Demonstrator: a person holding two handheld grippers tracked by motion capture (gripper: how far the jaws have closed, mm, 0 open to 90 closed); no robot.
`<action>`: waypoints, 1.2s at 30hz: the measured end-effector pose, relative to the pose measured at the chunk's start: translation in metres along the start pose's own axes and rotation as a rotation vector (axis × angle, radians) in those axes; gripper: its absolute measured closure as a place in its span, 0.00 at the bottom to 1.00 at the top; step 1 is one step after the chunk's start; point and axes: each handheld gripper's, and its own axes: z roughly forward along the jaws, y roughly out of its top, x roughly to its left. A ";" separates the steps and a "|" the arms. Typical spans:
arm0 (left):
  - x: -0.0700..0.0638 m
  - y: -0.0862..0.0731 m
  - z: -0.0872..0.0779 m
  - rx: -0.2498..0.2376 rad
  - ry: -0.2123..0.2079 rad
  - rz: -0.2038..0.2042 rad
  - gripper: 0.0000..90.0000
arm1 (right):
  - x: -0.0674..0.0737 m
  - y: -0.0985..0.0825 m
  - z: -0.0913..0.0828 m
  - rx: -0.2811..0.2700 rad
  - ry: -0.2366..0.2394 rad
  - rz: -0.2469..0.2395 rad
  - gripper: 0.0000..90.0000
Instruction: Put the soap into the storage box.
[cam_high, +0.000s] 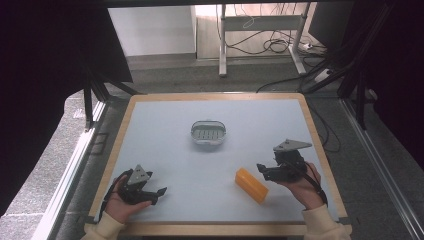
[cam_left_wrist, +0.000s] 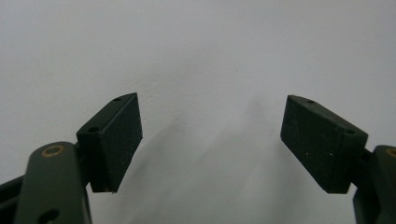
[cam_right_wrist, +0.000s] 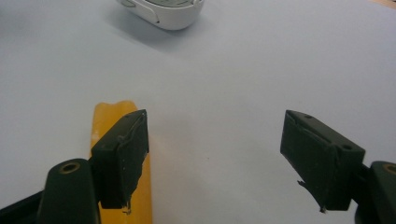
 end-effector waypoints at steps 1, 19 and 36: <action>0.000 0.000 0.000 0.000 0.000 0.000 0.23 | 0.000 0.000 0.000 0.000 0.000 0.000 0.26; 0.000 0.000 0.000 0.000 0.000 0.001 0.23 | 0.024 0.015 0.006 0.094 0.051 -0.079 0.26; 0.000 0.000 -0.001 -0.002 0.000 0.002 0.23 | 0.048 0.011 0.027 0.244 0.106 -0.132 0.33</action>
